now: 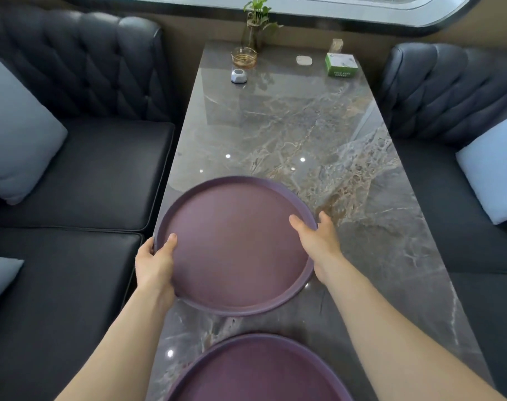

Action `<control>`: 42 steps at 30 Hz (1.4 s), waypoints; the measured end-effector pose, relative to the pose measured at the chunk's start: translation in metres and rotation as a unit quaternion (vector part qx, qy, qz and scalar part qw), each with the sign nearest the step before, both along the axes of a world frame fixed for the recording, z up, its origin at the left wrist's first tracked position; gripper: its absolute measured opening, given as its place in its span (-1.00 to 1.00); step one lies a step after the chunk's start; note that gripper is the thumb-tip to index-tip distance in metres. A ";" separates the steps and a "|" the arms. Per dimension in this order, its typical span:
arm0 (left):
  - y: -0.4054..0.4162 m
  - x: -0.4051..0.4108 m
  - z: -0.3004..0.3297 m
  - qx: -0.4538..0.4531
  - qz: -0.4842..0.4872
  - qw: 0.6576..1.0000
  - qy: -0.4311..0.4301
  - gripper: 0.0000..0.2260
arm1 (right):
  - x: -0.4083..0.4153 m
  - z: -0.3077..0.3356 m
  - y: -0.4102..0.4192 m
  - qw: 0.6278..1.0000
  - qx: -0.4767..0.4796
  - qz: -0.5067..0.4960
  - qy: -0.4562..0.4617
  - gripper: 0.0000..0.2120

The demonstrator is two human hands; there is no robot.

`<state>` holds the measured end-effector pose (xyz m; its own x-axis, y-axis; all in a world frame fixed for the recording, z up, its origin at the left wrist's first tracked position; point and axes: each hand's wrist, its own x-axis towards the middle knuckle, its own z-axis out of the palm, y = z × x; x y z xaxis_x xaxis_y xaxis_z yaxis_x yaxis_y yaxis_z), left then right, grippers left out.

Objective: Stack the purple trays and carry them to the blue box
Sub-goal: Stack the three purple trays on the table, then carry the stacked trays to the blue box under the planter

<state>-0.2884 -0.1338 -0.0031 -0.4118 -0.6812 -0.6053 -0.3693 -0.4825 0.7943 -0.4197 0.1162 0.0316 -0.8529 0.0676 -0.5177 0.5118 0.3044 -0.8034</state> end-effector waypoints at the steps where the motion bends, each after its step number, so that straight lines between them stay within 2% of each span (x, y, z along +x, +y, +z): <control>1: 0.003 0.004 0.007 -0.011 0.013 1.000 0.010 -0.37 | 0.005 0.005 0.002 0.999 0.038 -0.025 0.011 -0.16; 3: 0.011 0.015 0.025 -0.053 0.026 0.998 0.000 -0.51 | 0.020 0.018 0.011 0.987 0.139 -0.071 0.034 -0.29; 5: 0.021 0.033 0.044 -0.128 0.023 0.990 -0.047 -0.66 | 0.043 0.033 0.026 0.970 0.220 -0.086 0.063 -0.49; 9: 0.042 0.079 0.084 -0.231 -0.003 0.969 -0.085 -0.80 | 0.102 0.060 0.066 0.951 0.275 -0.078 0.120 -0.82; 13: 0.060 0.127 0.091 -0.299 -0.086 0.947 -0.079 -0.79 | 0.171 0.049 0.101 0.936 0.315 -0.068 0.140 -0.91; 20: 0.078 0.205 0.045 -0.344 -0.215 0.902 -0.147 -0.86 | 0.265 0.011 0.137 0.933 0.341 -0.063 0.098 -0.95; 26: 0.086 0.246 0.025 -0.354 -0.283 0.866 -0.210 -0.85 | 0.311 -0.015 0.146 0.915 0.394 -0.068 0.051 -0.86; 32: 0.092 0.258 0.016 -0.383 -0.306 0.843 -0.220 -0.89 | 0.331 -0.034 0.151 0.912 0.404 -0.069 0.024 -0.78; 42: 0.096 0.264 0.012 -0.454 -0.329 0.799 -0.219 -0.82 | 0.332 -0.023 0.154 0.903 0.428 -0.028 0.005 -0.79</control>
